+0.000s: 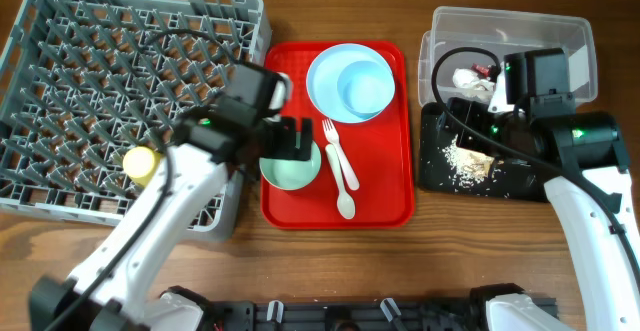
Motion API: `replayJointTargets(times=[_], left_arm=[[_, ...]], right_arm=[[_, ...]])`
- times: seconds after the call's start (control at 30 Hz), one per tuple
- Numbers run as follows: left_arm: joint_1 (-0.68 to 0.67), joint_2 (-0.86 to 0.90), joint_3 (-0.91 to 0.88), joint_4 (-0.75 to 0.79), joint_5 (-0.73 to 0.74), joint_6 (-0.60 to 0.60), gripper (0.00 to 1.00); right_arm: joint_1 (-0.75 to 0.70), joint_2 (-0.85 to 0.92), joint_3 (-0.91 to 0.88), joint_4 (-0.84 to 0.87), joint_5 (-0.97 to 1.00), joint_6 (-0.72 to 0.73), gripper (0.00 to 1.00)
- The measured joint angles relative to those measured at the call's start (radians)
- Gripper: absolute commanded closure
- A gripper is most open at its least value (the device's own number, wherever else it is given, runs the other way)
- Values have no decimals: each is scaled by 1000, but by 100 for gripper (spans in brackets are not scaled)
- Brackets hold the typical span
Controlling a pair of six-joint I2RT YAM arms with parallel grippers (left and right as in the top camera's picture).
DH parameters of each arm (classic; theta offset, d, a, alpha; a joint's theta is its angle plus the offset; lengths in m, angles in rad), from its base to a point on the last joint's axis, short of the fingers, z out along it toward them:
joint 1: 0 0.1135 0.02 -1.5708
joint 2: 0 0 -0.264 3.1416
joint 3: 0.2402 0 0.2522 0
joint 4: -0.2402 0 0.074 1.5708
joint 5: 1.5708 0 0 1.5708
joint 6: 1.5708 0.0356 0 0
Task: Sort waste into correct bins and load items into the dishwasher rack
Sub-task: 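Reach the left gripper to the red tray and grasp the pale green cup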
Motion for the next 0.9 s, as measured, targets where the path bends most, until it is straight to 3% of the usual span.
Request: replayJointTargets(times=[0.2, 0.33, 0.5, 0.63, 0.9], left_arm=[[-109, 168, 0, 38, 0, 0, 4], [-156, 275, 0, 51, 0, -2, 21], [-172, 381, 0, 58, -2, -4, 58], [-172, 416, 0, 59, -3, 2, 71], [-172, 417, 0, 66, -3, 0, 78]], right_arm=[[0, 0, 0, 0, 0, 0, 0], [0, 0, 0, 0, 0, 0, 0], [0, 0, 0, 0, 0, 0, 0], [0, 0, 0, 0, 0, 0, 0], [0, 0, 0, 0, 0, 0, 0]])
